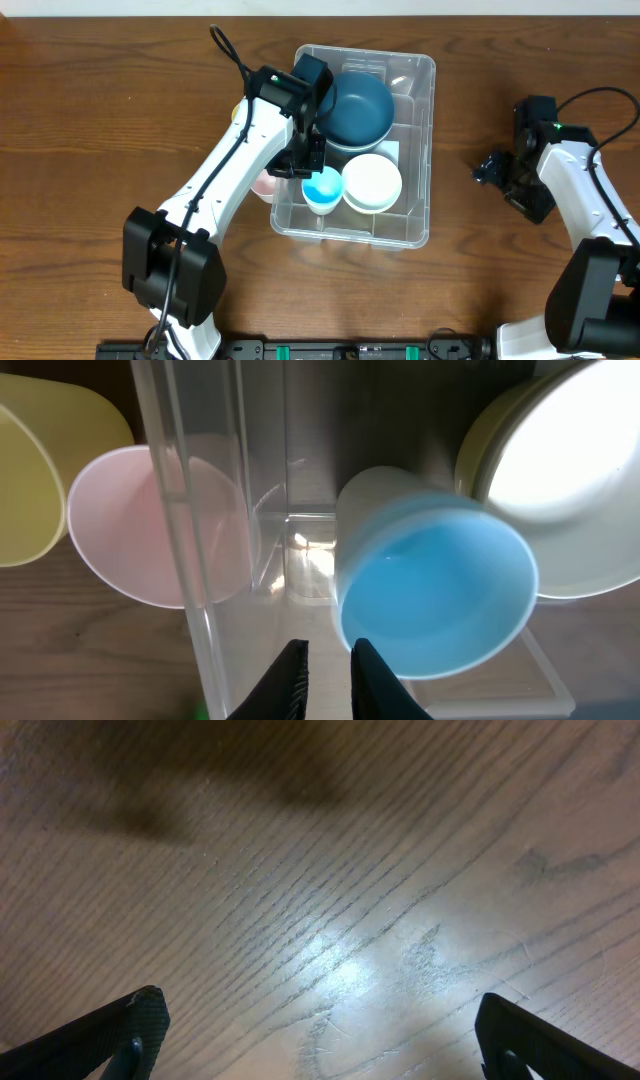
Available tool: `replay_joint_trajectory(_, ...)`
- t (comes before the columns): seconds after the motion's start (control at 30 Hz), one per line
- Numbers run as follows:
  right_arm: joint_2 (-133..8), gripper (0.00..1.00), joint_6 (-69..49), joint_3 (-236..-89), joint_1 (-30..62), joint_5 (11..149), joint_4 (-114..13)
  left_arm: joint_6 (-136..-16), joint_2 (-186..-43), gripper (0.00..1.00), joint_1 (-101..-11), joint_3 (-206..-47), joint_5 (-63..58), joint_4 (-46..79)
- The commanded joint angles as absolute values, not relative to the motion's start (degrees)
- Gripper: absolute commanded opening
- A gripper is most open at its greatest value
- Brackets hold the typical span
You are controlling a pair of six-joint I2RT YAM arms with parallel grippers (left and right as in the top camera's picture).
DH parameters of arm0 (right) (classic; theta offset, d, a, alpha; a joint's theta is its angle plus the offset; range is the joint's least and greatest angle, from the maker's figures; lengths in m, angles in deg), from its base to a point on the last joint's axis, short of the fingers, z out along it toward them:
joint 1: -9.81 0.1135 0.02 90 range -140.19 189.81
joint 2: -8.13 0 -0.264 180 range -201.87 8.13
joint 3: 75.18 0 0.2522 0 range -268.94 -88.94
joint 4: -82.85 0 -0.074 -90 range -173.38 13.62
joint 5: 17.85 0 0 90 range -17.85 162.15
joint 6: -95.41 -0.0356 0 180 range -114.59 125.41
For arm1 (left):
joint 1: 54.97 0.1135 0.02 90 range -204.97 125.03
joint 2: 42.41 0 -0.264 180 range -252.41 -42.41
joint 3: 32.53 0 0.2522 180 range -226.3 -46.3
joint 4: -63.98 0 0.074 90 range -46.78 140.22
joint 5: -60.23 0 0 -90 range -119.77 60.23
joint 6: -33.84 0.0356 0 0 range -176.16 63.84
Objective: Pack container
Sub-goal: 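Carry the blue cup into the container and set it in the green cup, then release the blue cup and move the left gripper to the yellow cup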
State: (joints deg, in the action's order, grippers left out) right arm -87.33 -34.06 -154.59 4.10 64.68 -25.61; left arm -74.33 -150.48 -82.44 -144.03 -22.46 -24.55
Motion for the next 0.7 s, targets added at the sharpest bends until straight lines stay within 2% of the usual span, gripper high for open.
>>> replay_joint_trajectory(0.0,-87.44,0.99,-34.82,-154.65,3.86,64.22,-25.56,-74.62,-150.65,0.28,-82.48,-143.64,-22.94,-24.72)
replay_joint_trajectory(0.07,-87.44,0.99,-34.82,-154.65,3.86,64.22,-25.56,-74.57,-150.63,0.38,-82.48,-143.68,-22.94,-24.15)
replay_joint_trajectory(0.23,-87.44,0.99,-34.82,-154.65,3.86,64.22,-25.56,-73.33,-150.37,0.43,-82.02,-149.32,-22.94,-25.46)
replay_joint_trajectory(0.33,-87.44,0.99,-34.82,-154.65,3.86,64.22,-25.56,-72.06,-149.98,0.51,-81.36,-157.36,-23.23,-28.87)
replay_joint_trajectory(0.37,-87.44,0.99,-34.82,-154.63,3.86,64.22,-25.56,-72.08,-149.96,0.56,-80.93,-160.71,-24.01,-30.51)
replay_joint_trajectory(0.43,-87.44,0.99,-34.82,-154.65,3.86,64.22,-25.56,-72.61,-149.93,0.75,-79.53,-166.89,-26.7,-34.21)
replay_joint_trajectory(0.47,-87.44,0.99,-34.82,-154.65,3.86,64.22,-25.56,-73.46,-149.82,0.79,-78.57,-169.51,-28.76,-36.09)
replay_joint_trajectory(0.57,-87.44,0.99,-34.82,-154.65,3.86,64.22,-25.56,-77.37,-149.19,0.8,-74.48,-173.3,-34.64,-40.28)
replay_joint_trajectory(0.67,-87.44,0.99,-34.82,-154.63,3.86,64.25,-25.54,-79.8,-149.12,0.8,-68.97,-173.01,-35.4,-42.86)
